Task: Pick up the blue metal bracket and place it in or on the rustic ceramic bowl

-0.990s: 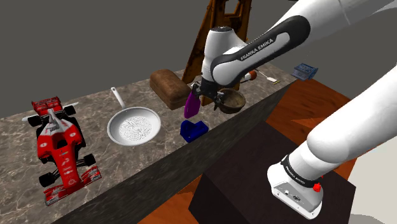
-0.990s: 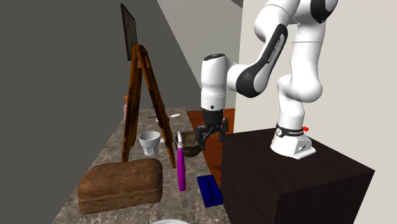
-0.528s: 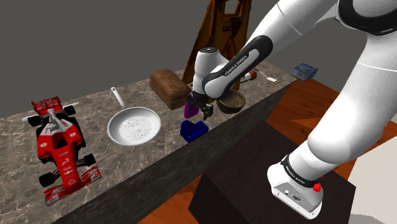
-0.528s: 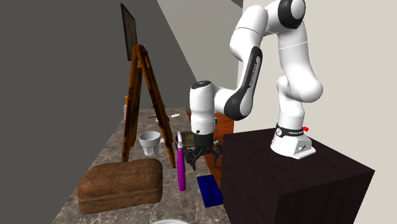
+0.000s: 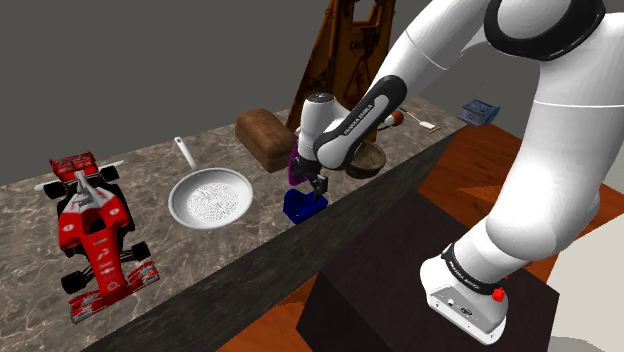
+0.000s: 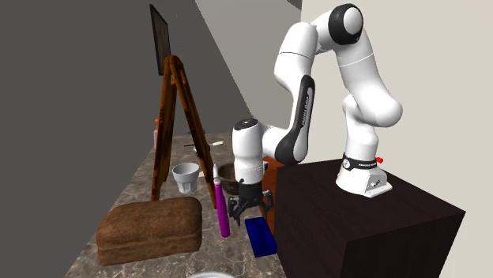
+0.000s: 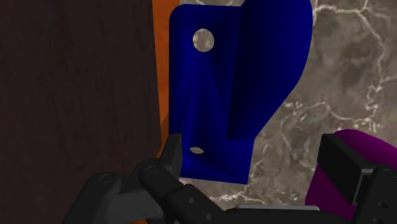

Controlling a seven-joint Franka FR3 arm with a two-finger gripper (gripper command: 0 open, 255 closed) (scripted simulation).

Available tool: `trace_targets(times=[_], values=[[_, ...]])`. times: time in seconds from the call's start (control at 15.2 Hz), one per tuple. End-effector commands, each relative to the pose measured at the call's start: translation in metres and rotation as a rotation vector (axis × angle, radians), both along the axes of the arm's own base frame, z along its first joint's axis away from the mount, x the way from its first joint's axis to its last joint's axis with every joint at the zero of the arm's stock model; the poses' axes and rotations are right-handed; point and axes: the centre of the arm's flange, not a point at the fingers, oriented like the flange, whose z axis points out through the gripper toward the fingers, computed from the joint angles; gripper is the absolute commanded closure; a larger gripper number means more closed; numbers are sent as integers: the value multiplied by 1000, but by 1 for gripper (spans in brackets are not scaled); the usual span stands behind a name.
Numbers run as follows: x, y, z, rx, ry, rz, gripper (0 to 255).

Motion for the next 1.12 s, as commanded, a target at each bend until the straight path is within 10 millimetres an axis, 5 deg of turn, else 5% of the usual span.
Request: trace_targets(times=[0.0, 0.53, 0.59, 1.06], values=[[0, -1, -14, 0, 0, 0, 0], [0, -1, -14, 0, 0, 0, 0], [0, -1, -14, 0, 0, 0, 255], [0, -1, -14, 0, 0, 0, 255]])
